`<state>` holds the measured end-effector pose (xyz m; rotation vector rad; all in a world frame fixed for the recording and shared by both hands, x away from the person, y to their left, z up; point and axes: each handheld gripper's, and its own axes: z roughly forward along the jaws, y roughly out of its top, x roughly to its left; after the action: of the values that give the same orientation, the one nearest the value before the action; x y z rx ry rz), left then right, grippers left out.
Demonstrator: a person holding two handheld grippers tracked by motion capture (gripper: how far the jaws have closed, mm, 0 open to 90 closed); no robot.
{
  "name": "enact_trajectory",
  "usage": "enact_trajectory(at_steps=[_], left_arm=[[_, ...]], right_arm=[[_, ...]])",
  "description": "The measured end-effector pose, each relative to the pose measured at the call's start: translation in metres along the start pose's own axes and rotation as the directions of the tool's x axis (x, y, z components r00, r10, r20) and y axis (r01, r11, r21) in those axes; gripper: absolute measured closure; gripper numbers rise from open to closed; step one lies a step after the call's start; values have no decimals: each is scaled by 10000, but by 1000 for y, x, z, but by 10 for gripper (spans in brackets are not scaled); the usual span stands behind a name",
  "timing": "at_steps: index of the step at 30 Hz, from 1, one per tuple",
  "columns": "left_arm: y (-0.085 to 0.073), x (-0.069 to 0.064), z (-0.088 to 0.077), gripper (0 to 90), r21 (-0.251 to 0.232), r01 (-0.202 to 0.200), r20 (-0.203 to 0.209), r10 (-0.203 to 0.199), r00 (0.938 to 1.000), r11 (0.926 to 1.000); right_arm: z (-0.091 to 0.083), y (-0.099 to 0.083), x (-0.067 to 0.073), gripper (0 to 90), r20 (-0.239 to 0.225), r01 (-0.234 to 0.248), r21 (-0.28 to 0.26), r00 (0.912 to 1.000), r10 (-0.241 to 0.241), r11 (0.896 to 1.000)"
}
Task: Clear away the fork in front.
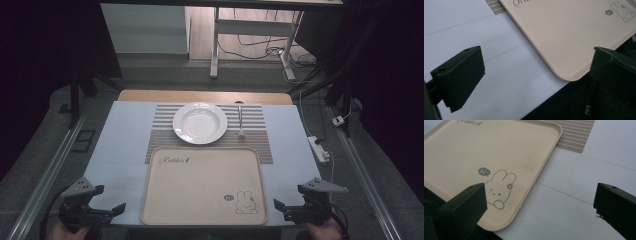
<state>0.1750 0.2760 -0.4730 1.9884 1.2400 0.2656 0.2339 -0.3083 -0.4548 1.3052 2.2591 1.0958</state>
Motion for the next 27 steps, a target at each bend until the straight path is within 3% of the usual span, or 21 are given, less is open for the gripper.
enact_trajectory(at_steps=[9, 27], left_arm=[[0, 2, 0, 0, 74, 70, 136, -71, 9999, 9999], [0, 3, 0, 11, 76, 170, 297, -172, 9994, 9998]], right_arm=[[4, 2, 3, 0, 58, 336, 407, 9994, -339, 9986], [6, 3, 8, 0, -65, 833, 613, 9965, -830, 9946]])
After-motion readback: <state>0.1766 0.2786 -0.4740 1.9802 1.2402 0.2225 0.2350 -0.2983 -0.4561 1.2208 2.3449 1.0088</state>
